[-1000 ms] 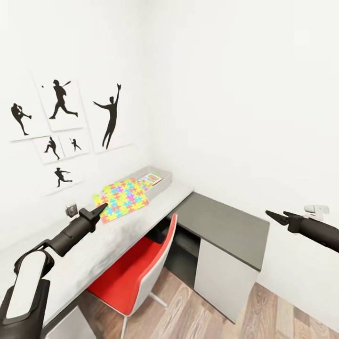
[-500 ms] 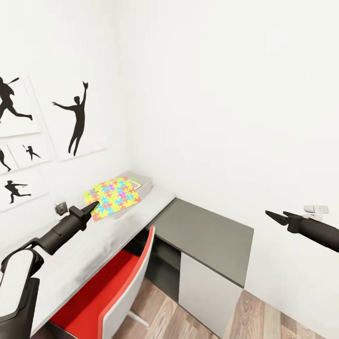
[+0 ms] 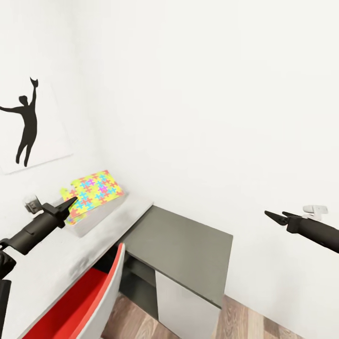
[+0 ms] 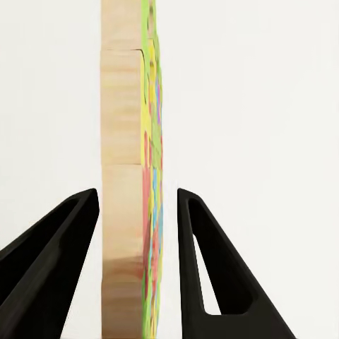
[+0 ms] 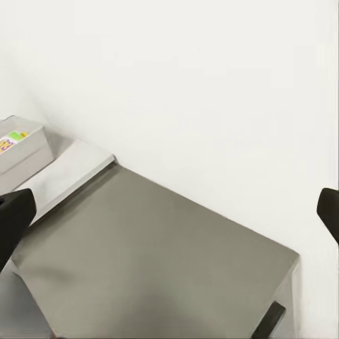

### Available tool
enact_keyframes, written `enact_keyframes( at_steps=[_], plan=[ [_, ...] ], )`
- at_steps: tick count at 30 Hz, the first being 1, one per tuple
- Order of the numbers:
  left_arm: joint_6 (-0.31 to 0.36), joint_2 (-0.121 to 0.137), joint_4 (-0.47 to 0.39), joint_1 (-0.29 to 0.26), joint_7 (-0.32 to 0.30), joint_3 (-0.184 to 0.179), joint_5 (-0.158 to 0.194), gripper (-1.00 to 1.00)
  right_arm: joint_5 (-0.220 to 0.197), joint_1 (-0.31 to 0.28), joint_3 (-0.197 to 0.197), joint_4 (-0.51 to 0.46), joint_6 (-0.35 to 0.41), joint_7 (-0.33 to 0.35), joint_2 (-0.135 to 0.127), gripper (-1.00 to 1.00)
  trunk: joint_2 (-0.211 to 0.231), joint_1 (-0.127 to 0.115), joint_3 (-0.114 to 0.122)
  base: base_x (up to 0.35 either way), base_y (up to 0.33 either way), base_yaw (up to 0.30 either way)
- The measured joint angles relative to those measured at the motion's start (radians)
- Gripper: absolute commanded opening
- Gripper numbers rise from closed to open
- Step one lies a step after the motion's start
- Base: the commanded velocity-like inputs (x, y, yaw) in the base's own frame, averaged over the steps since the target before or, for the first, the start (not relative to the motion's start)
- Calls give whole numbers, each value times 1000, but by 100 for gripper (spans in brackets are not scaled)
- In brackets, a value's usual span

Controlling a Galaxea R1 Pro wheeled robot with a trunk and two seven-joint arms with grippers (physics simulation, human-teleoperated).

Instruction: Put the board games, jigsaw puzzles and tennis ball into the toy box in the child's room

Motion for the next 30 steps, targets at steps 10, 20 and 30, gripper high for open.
enact_keyframes(
  at_steps=[10, 20, 30],
  plan=[
    [1, 57, 0, 13, 20, 12, 58, -100, 0, 1, 1, 0, -3, 0, 0, 100, 0, 0, 0, 321, -140, -66],
    [2, 63, 0, 14, 21, 13, 66, -100, 0, 1, 0, 0, -2, -1, 0, 100, 0, 0, 0, 340, 0, -118],
    [11, 79, -1, 21, 21, 19, 106, -100, 0, 2, 4, 1, -8, -1, 0, 100, 0, 1, 0, 49, 120, -3]
  ],
)
